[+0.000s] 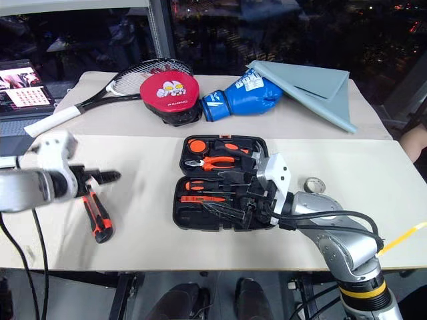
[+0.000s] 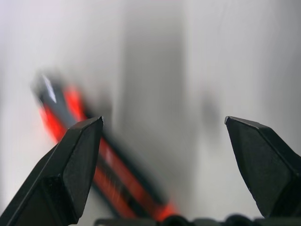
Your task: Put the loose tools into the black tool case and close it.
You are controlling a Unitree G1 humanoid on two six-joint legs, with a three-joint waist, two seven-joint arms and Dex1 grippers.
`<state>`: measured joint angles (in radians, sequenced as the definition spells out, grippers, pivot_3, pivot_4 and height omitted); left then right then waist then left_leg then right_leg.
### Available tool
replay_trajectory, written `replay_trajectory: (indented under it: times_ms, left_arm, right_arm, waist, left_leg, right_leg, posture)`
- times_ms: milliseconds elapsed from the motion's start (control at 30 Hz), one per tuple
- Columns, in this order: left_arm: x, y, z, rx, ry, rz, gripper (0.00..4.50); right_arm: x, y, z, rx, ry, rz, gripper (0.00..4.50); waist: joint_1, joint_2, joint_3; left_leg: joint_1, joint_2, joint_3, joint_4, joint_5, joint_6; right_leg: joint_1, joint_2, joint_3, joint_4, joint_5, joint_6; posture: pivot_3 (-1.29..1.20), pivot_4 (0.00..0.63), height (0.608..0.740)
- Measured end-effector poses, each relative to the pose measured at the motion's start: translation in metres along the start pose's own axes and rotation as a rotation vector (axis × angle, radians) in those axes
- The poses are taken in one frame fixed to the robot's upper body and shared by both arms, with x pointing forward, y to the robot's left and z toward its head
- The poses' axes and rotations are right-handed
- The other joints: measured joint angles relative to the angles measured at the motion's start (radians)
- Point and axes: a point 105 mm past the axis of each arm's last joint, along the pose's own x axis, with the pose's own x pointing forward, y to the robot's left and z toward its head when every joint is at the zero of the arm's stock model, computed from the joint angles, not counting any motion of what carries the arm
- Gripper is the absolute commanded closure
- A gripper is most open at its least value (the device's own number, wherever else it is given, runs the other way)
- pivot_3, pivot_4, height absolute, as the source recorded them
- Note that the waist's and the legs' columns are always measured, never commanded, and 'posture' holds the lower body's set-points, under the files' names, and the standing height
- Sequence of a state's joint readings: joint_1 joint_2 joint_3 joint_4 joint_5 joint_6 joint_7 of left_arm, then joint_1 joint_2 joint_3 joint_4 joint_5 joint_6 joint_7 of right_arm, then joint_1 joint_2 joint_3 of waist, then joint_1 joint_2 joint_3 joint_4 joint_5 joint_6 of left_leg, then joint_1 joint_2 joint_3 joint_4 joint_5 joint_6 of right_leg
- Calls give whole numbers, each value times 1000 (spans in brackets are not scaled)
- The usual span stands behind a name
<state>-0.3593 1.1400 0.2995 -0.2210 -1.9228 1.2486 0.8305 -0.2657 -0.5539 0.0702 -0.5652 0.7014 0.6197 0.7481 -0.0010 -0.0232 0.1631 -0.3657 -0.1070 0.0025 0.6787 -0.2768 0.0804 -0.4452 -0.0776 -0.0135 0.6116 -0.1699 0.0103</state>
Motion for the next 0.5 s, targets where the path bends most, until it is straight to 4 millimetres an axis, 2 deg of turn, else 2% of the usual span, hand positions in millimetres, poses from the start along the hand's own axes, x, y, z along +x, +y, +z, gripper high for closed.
replay_trajectory:
  times_ms: [67, 167, 233, 367, 500]
  left_arm:
    - [1, 18, -33, 5, 125, 76, 57]
    - [2, 23, -68, -15, 211, 102, 57]
    - [1, 17, -72, -30, 193, 92, 57]
    - [-1, 14, -65, -107, 103, 132, 57]
    - [5, 16, -78, -191, 117, 198, 57]
  right_arm:
    - [2, -2, -3, 4, 2, 6, 0]
    - [7, -2, -5, 6, -1, 30, 0]
    - [9, -1, -5, 1, -6, 47, 0]
    - [10, -1, -6, -5, -7, 54, 0]
    - [11, 0, -6, -1, -15, 56, 0]
  waist:
    - [-6, 1, 0]
    - [-5, 0, 0]
    - [6, 0, 1]
    - [20, 1, 1]
    - [19, 0, 1]
  left_leg:
    - [1, 1, 1, -4, 2, -3]
    - [-1, 3, 0, -7, 5, -9]
    - [-1, 4, -3, -6, 7, -11]
    - [4, 6, -4, -6, 8, -13]
    - [6, 6, -3, -6, 7, -11]
  right_leg:
    - [-2, 1, 0, 1, -2, -3]
    - [-5, 0, -1, 1, -4, -7]
    - [-3, -1, 0, 1, -4, -11]
    - [6, -2, 0, 0, -4, -11]
    - [8, -1, 1, 0, -7, -6]
  posture:
    - [0, 150, 732]
    - [0, 150, 732]
    - [0, 150, 732]
    - [0, 150, 732]
    - [0, 150, 732]
